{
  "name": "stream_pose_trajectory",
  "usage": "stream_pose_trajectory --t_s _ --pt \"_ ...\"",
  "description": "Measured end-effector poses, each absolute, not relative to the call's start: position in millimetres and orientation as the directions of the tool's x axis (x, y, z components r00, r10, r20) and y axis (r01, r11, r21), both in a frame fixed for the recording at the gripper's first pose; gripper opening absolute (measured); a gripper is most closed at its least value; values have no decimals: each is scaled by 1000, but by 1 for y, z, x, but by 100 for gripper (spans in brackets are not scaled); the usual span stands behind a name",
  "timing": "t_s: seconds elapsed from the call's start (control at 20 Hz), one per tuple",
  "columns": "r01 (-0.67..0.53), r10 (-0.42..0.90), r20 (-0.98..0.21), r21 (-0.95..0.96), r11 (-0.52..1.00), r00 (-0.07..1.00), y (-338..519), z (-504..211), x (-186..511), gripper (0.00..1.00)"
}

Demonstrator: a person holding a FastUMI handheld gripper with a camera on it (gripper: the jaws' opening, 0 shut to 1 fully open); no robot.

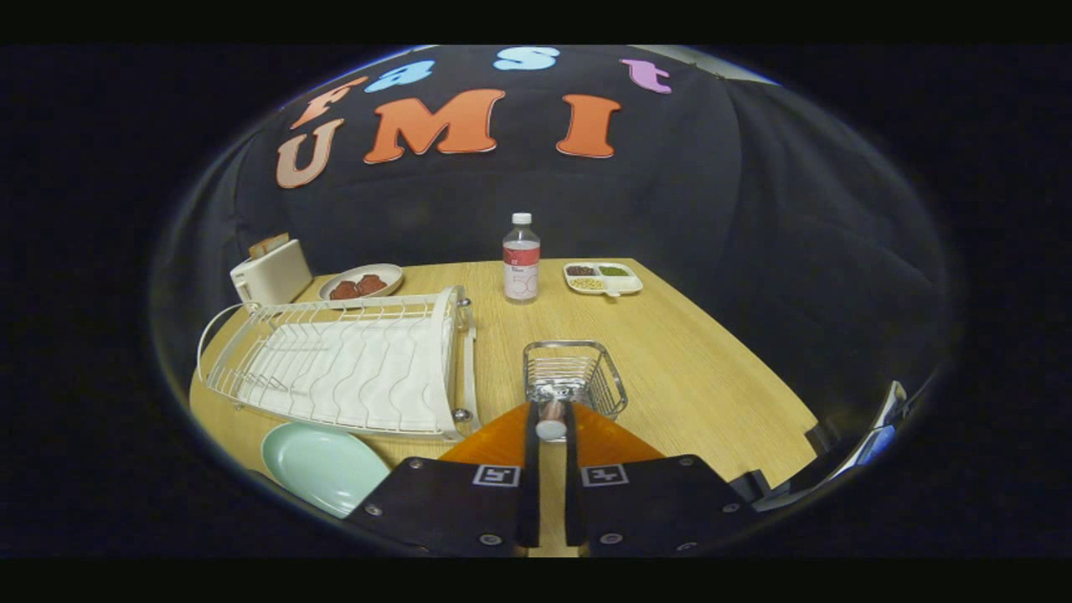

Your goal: Take the plate from the dish rack, then take the spoon from the basket and place it into the plate.

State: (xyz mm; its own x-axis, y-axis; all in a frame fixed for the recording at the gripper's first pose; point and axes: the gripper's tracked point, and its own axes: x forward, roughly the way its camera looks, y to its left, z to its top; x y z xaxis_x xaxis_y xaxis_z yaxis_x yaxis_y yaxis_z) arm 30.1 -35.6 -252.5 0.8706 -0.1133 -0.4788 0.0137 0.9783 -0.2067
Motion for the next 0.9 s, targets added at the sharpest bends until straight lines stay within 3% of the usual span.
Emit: stream_pose_trajectory --t_s 0.2,0.9 --pt "35 -122 -452 -195 980 884 -40 -236 23 7" --pt "-55 1 -352 -145 988 936 -9 -159 -31 7"
